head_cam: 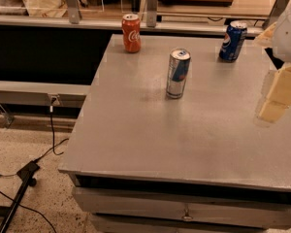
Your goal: Knock redbull can over
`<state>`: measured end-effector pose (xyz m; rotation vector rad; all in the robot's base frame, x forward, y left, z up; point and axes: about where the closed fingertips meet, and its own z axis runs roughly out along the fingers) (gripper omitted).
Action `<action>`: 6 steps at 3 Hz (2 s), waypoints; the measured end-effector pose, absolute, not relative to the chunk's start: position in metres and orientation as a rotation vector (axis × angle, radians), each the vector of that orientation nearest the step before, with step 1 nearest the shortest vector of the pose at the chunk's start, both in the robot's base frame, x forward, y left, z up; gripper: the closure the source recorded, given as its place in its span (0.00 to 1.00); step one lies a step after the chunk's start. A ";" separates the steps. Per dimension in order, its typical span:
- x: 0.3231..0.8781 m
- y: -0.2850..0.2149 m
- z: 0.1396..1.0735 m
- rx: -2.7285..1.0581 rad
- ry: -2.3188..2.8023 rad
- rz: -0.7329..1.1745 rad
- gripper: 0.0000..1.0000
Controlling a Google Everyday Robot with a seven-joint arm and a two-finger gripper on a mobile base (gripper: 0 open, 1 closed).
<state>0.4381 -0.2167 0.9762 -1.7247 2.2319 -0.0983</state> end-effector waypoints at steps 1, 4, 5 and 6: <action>0.438 -0.217 0.976 -1.725 2.232 -0.099 0.00; 0.513 -0.171 0.995 -1.751 1.907 0.194 0.00; 0.544 -0.151 1.000 -1.738 1.793 0.332 0.00; 0.568 -0.134 0.990 -1.693 1.714 0.474 0.00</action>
Offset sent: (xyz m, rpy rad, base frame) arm 0.0275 0.0183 0.0004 0.1691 -0.0109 0.1177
